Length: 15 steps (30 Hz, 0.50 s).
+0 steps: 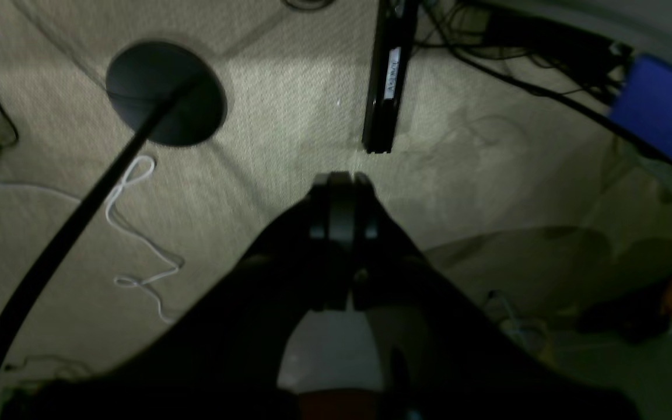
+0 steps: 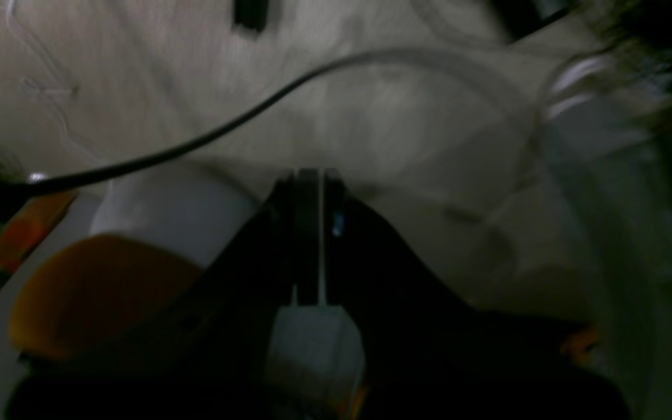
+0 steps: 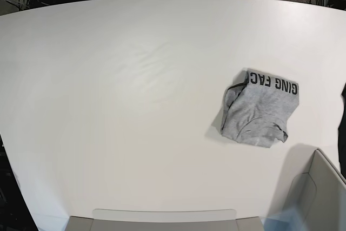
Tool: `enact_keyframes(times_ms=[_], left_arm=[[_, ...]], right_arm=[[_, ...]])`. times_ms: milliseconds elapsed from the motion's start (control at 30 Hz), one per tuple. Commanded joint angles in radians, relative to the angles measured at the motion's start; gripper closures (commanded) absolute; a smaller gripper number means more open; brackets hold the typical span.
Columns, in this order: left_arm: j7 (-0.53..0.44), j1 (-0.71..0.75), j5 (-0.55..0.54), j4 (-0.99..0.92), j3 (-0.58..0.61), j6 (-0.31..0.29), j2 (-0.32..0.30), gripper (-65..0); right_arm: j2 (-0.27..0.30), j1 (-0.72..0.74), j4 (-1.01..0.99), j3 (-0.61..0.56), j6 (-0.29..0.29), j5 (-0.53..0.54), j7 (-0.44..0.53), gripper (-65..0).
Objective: Fold the T-shirt properly
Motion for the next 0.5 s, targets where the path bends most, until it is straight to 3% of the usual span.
enact_keyframes(times_ms=[0, 200, 367, 467], left_arm=[[-0.019, -0.013, -0.004, -0.035, 0.025, -0.001, -0.012, 0.0], [-0.145, -0.174, 0.047, -0.377, 0.136, 0.012, -0.021, 0.0], [-0.229, -0.266, 0.087, -0.516, 0.197, 0.118, -0.02, 0.0], [-0.268, -0.311, 0.091, -0.574, 0.266, 0.193, -0.018, 0.0]], right_arm=[[0.011, 0.019, -0.042, -0.023, 0.003, -0.001, 0.007, -2.2], [-0.023, 0.18, -0.338, -0.207, -0.022, -0.074, 0.139, -2.3], [-0.084, 0.281, -0.558, -0.356, -0.197, -0.241, 0.268, -2.3], [-0.107, 0.347, -0.744, -0.461, -0.263, -0.307, 0.401, -2.3]])
